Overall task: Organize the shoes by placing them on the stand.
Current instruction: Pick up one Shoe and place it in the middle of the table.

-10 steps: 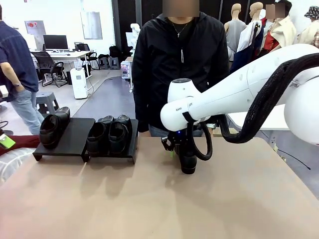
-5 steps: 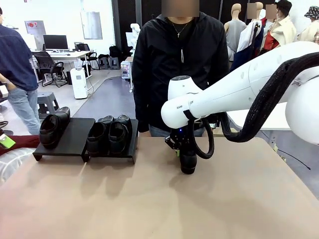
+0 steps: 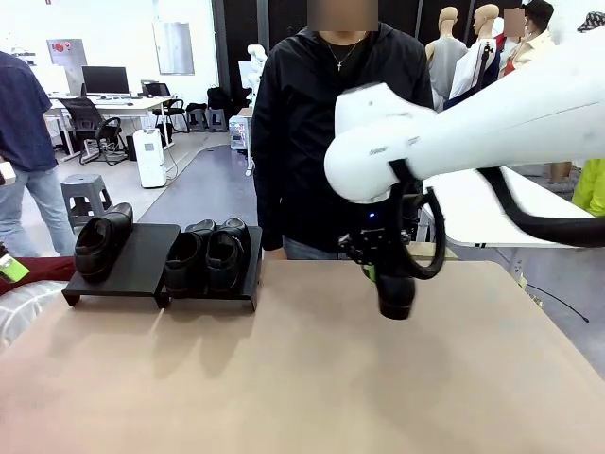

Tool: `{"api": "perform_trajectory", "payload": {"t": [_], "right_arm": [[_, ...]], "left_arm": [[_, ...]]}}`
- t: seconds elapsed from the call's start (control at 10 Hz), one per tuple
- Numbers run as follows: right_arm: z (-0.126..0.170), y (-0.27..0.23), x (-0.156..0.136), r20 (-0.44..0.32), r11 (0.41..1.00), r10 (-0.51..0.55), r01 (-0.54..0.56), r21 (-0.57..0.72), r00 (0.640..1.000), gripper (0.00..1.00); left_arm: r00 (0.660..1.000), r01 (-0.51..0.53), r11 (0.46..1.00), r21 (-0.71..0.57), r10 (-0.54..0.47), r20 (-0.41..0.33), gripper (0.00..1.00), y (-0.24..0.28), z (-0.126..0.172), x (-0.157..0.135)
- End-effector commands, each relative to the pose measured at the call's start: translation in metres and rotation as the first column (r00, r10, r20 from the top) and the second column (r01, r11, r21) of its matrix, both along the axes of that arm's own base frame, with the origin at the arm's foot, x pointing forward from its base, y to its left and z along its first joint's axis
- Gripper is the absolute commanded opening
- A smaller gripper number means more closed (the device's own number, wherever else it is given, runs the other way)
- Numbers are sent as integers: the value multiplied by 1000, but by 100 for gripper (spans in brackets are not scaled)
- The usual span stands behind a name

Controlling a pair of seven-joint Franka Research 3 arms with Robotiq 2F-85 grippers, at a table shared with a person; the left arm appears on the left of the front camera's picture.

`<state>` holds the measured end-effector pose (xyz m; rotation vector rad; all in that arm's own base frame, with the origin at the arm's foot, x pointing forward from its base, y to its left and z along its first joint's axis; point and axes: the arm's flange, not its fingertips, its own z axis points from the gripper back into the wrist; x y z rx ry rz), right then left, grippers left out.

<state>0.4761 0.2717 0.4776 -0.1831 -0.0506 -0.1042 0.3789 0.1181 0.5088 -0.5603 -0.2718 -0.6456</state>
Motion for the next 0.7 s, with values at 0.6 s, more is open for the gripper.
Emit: {"api": "perform_trajectory", "payload": {"t": [0.6], "right_arm": [[13,5,-141,-31,996,34,-37,-86,999,0]], "left_arm": [[1000,-15,1000,7,15,3,100,-1,-1,-2]]}}
